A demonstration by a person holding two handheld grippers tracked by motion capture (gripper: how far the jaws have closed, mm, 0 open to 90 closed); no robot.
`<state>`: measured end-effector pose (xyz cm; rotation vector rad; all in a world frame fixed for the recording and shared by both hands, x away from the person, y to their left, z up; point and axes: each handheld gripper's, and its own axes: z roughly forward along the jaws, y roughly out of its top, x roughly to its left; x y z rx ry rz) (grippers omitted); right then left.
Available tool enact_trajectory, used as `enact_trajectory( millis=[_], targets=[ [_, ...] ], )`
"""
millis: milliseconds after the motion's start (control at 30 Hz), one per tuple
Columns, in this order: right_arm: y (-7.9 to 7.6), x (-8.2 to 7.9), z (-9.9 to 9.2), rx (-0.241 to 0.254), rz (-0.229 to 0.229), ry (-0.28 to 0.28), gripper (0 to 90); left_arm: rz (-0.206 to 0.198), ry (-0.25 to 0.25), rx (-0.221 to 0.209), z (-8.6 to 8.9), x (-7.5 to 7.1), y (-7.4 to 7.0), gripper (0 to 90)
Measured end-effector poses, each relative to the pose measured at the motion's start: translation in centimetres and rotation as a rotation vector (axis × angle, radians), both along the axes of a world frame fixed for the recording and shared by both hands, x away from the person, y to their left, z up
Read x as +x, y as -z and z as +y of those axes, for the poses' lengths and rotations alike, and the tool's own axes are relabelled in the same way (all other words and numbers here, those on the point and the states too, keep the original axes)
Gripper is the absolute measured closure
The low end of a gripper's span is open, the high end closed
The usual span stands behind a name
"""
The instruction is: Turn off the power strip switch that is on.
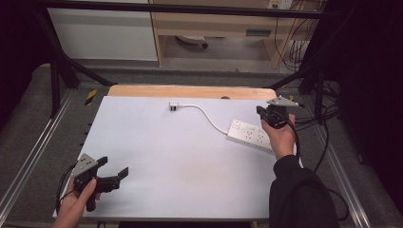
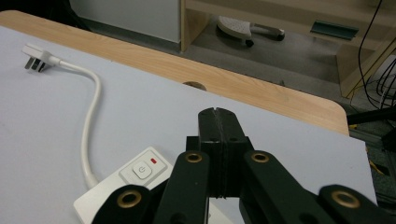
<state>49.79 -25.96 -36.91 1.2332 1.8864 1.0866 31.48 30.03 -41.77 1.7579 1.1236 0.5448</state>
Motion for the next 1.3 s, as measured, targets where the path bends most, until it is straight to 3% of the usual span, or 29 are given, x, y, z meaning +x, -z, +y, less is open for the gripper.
enact_trajectory(
  millis=[733, 1300],
  targets=[
    [0.8, 1.7, 0.8, -0.046, 0.111, 0.015, 90.0, -0.004, 0.000, 0.009, 0.0, 0.0, 0.0, 6.2],
    [1.9, 1.9, 1.0, -0.075, 0.153, 0.012, 90.0, -0.001, -0.004, 0.009, 0.0, 0.0, 0.0, 6.2]
  ],
)
